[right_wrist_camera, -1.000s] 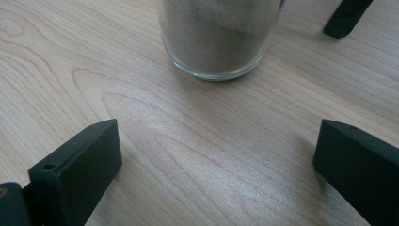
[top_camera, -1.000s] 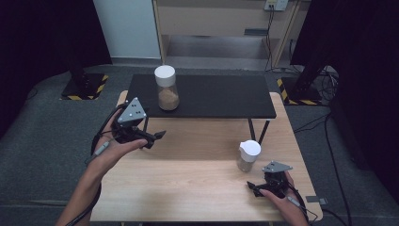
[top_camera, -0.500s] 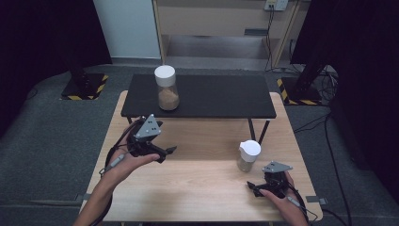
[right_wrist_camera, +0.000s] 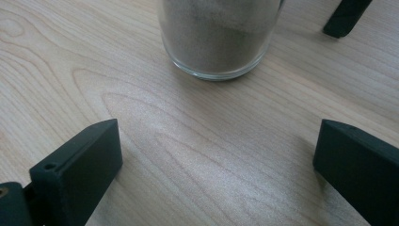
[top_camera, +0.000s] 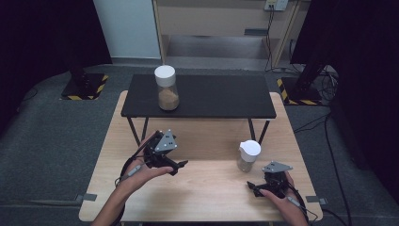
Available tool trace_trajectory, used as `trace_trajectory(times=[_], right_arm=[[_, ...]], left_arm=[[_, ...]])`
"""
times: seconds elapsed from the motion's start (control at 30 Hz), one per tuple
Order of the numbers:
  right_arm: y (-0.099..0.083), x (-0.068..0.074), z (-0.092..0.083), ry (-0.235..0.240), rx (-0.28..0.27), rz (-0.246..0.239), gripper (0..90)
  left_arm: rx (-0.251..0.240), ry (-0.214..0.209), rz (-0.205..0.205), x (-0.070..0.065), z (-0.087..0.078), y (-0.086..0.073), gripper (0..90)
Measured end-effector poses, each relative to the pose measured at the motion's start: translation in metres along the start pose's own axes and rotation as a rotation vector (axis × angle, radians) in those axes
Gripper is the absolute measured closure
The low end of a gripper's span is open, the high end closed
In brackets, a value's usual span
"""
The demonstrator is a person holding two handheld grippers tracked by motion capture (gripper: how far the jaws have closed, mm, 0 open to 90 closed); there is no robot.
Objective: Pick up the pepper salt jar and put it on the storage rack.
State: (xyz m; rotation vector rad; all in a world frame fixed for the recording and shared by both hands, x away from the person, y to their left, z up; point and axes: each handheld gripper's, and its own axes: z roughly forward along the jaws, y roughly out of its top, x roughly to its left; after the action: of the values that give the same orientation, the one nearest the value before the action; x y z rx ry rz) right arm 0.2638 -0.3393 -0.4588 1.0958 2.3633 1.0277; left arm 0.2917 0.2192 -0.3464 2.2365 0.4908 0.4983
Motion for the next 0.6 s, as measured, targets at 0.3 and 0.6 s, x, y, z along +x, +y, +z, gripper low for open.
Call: trace_trajectory(times=[0.3,0.6], right_arm=[[0.000,0.000,0.000,0.000,0.000,0.001,2.5],[0.000,0.000,0.000,0.000,0.000,0.000,2.5]], left_arm=[[0.023,-0.036,-0.052,-0.002,0.028,-0.025,3.7],[0.030,-0.034,-0.109,-0.009,0.041,-0.049,3.6]])
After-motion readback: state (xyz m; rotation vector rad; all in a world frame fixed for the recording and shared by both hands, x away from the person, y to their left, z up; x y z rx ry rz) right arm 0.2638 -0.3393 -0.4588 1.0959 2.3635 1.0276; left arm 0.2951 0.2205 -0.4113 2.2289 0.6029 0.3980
